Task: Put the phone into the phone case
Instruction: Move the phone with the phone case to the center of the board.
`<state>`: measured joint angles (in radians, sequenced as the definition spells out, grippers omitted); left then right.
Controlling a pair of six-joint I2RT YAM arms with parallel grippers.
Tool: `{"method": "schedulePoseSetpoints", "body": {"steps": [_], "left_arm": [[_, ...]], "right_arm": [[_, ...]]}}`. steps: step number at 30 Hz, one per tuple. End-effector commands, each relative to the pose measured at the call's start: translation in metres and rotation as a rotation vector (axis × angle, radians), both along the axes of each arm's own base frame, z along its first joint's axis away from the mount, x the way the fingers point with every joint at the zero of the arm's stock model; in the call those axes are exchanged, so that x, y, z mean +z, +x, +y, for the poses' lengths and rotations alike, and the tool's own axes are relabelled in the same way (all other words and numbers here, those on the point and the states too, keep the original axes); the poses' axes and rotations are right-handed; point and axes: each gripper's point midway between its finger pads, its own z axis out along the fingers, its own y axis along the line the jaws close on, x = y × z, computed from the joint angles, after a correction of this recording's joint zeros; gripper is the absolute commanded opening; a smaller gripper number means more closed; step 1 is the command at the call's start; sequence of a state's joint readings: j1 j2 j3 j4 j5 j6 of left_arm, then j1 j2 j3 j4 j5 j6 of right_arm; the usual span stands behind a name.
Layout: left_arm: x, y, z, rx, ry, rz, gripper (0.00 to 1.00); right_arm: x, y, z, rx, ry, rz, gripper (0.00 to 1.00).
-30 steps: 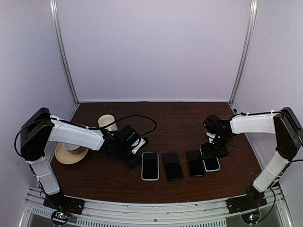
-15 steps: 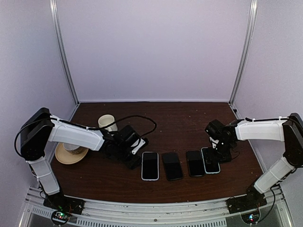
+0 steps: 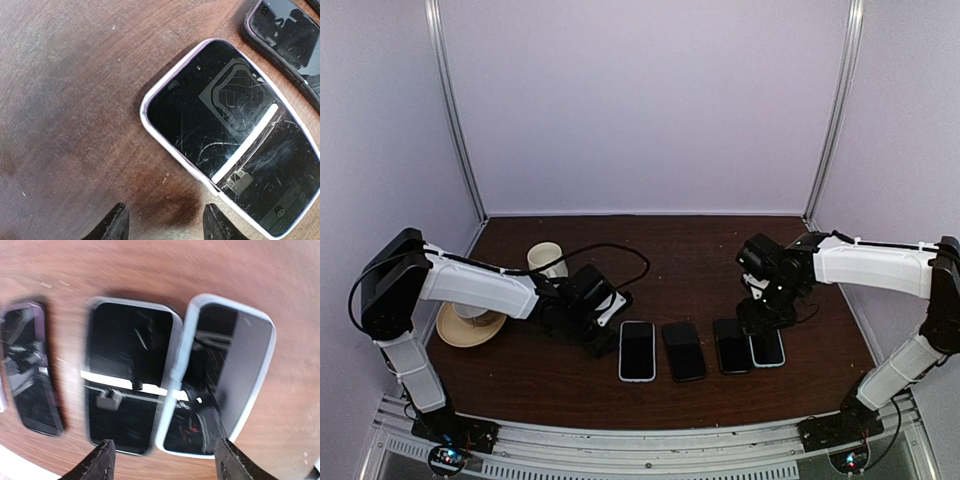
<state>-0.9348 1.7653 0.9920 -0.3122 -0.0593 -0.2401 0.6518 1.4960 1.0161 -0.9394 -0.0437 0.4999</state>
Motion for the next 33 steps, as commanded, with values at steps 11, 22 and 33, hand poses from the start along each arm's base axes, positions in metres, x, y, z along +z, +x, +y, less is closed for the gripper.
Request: {"method": "schedulePoseSetpoints", "body": {"steps": [11, 22, 33], "left_arm": [[-0.001, 0.0, -0.006, -0.016, -0.035, 0.005, 0.54], [-0.015, -0.026, -0.036, -0.102, -0.079, 0.102, 0.5], [-0.022, -0.009, -0.055, -0.113, -0.038, 0.072, 0.5]], "right_arm": [[-0.004, 0.003, 0.085, 0.055, 0.155, -0.121, 0.73], [0.004, -0.009, 0.106, 0.072, 0.125, -0.166, 0.7], [0.024, -0.011, 0.062, 0.035, 0.083, -0.22, 0.71]]}}
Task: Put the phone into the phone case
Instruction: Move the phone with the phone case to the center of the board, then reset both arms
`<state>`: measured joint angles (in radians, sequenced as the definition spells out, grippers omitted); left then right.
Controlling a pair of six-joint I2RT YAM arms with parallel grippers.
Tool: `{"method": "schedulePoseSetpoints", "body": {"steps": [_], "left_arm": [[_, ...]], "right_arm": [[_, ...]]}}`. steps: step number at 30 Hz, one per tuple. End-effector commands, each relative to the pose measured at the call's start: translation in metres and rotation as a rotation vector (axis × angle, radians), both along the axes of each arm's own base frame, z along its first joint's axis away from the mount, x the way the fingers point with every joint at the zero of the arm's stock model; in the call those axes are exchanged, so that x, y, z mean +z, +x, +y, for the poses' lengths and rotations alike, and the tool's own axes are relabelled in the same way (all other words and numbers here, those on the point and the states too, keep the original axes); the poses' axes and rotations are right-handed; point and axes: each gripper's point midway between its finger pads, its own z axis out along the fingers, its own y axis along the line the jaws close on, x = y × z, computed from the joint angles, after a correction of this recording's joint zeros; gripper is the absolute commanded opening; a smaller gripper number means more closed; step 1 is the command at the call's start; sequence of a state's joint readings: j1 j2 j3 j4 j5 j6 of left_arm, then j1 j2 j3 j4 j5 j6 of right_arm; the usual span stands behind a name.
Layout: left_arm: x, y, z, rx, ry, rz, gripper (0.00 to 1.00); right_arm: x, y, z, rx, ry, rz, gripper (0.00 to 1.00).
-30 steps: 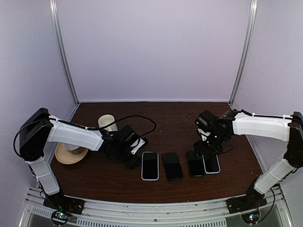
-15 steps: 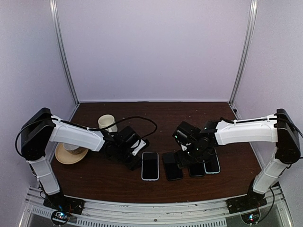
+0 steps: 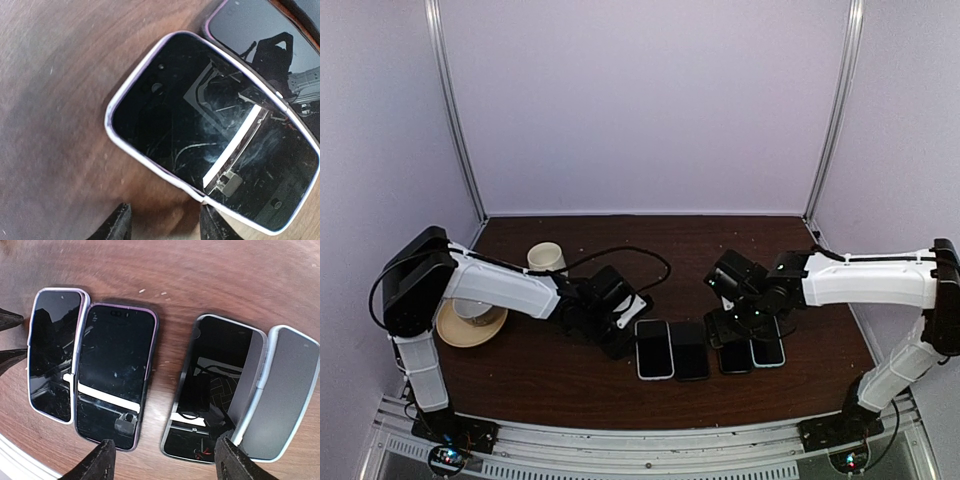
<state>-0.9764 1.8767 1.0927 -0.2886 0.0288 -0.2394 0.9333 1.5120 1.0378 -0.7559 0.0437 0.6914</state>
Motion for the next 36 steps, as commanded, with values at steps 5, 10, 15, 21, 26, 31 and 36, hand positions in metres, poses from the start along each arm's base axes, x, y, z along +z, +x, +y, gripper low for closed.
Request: {"method": "schedulePoseSetpoints", "body": {"steps": [5, 10, 15, 21, 26, 31, 36], "left_arm": [[-0.013, -0.009, -0.033, -0.057, -0.023, 0.049, 0.5], [-0.014, -0.008, -0.048, -0.082, -0.004, 0.04, 0.5], [-0.014, -0.01, -0.047, -0.077, 0.0, 0.042, 0.5], [0.021, 0.004, -0.038, -0.072, 0.006, -0.07, 0.51], [0.06, 0.014, -0.014, -0.06, 0.014, -0.134, 0.55], [0.108, 0.02, 0.017, 0.005, -0.028, -0.182, 0.59], [0.172, 0.033, 0.073, 0.13, -0.131, -0.269, 0.75]], "right_arm": [[0.019, 0.002, -0.047, -0.083, -0.022, -0.074, 0.72], [0.021, -0.002, -0.06, -0.09, -0.04, -0.076, 0.73], [0.014, -0.001, -0.067, -0.098, -0.037, -0.066, 0.74], [0.002, -0.007, -0.058, -0.075, -0.01, 0.011, 0.73], [-0.004, -0.019, -0.061, -0.066, -0.016, 0.047, 0.73], [0.026, 0.012, -0.063, -0.063, -0.01, -0.07, 0.85], [0.054, 0.067, -0.092, -0.13, 0.003, -0.248, 0.99]]}}
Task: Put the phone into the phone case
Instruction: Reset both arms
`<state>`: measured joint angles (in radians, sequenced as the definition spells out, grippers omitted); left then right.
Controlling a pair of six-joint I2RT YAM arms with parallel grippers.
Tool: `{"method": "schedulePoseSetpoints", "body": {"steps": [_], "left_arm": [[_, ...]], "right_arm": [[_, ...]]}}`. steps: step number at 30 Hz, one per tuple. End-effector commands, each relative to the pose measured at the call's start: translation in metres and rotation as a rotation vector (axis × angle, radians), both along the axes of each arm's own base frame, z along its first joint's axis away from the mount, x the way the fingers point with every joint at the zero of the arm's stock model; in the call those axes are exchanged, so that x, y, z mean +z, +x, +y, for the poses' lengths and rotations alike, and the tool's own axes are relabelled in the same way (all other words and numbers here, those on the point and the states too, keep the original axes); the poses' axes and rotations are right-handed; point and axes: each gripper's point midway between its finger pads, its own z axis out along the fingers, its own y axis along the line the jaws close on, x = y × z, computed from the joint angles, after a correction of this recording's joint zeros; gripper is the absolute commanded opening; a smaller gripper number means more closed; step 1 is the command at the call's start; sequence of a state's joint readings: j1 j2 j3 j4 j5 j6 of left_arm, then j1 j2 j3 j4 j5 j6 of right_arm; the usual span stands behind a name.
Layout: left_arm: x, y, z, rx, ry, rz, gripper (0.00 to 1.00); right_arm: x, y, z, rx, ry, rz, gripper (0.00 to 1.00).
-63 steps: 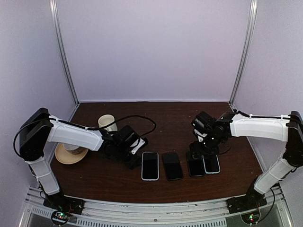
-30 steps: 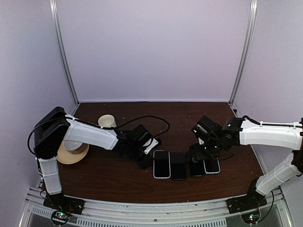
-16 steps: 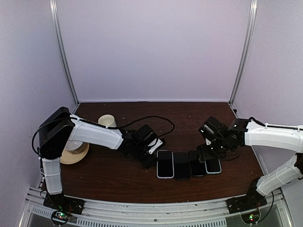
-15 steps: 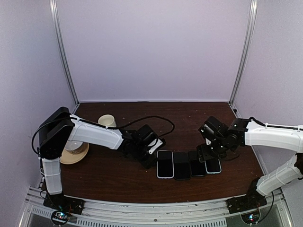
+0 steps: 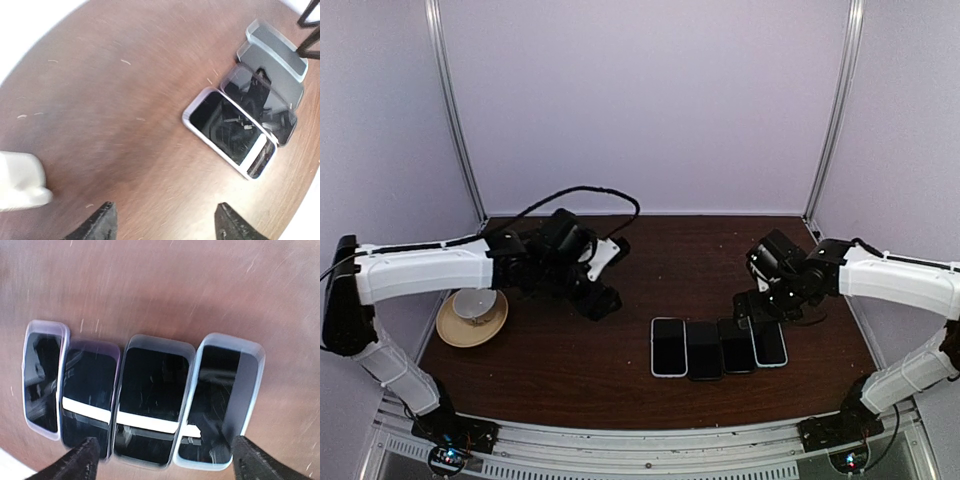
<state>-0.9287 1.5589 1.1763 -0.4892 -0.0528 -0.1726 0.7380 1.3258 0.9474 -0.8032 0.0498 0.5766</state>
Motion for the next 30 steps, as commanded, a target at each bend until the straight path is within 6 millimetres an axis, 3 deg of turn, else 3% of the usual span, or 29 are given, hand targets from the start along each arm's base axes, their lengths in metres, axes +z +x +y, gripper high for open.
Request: {"method": "schedulePoseSetpoints", "body": {"steps": [1, 4, 7, 12, 16, 20, 25, 30], "left_arm": [[0.049, 0.016, 0.063, 0.132, -0.049, -0.096, 0.78], [0.079, 0.032, 0.117, 0.266, -0.062, -0.207, 0.91], [0.09, 0.045, 0.17, 0.411, -0.036, -0.281, 0.97], [0.067, 0.055, 0.247, 0.656, -0.047, -0.232, 0.97], [0.057, 0.056, 0.284, 0.83, -0.072, -0.358, 0.98], [0.048, 0.054, 0.3, 0.88, -0.11, -0.476, 0.98], [0.056, 0.061, 0.299, 0.851, -0.135, -0.555, 0.98], [0.06, 0.061, 0.289, 0.791, -0.199, -0.606, 0.97]], "right_arm": [[0.038, 0.055, -0.031, -0.061, 0.007, -0.237, 0.99], [0.05, 0.075, -0.064, -0.153, 0.024, -0.33, 0.99], [0.063, 0.081, -0.098, -0.24, 0.049, -0.403, 0.99], [0.073, 0.079, -0.135, -0.293, 0.027, -0.523, 0.99], [0.071, 0.074, -0.139, -0.268, 0.03, -0.605, 0.99], [0.067, 0.072, -0.138, -0.258, 0.073, -0.72, 1.0], [0.062, 0.062, -0.156, -0.327, 0.022, -0.783, 0.99], [0.067, 0.058, -0.157, -0.31, 0.018, -0.821, 0.99]]}}
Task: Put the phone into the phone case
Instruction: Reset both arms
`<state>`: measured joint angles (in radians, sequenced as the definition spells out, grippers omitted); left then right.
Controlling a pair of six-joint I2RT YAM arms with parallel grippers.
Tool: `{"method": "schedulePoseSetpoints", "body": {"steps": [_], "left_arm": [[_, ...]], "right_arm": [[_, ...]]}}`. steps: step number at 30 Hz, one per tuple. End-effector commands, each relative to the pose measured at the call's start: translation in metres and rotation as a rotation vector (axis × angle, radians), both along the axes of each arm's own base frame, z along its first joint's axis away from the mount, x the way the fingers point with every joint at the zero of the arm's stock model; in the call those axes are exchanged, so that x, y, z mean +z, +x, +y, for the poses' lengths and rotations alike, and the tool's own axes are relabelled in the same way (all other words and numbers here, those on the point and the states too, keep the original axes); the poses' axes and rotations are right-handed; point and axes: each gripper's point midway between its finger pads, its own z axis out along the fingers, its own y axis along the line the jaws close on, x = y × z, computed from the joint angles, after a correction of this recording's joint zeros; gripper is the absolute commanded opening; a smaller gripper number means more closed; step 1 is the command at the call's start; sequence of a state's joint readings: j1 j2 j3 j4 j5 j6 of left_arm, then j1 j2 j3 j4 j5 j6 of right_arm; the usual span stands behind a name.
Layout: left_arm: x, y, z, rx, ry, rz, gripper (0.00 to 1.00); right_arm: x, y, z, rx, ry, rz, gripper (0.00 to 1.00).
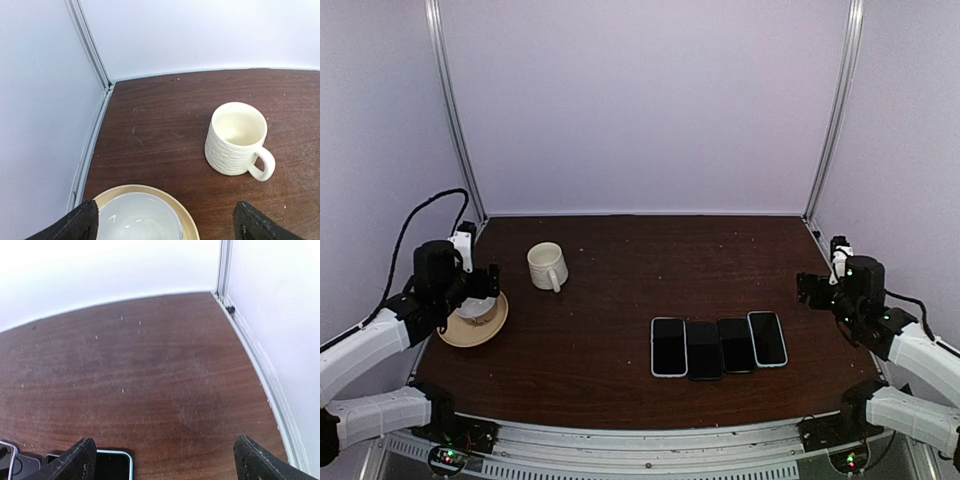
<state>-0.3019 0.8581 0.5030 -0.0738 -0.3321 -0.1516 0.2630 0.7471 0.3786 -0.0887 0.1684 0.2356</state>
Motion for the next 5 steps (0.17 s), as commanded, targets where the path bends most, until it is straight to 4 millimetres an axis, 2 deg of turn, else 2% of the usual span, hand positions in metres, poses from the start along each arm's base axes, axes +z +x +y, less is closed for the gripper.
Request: {"method": "schedulePoseSetpoints", "body": {"steps": [1, 5], "left_arm": [[0.0281, 0.0068, -0.0066, -0.042, -0.032, -0.159, 0.97], [0.0243, 0.0062, -0.0058, -0.038, -0.03, -0.15, 0.97]], "right_arm": [[0.0214, 0.0047, -0.0072, -0.032, -0.018, -0.099, 0.99], [0.0197, 0.0065, -0.0045, -0.019, -0.018, -0.088, 0.99]]}}
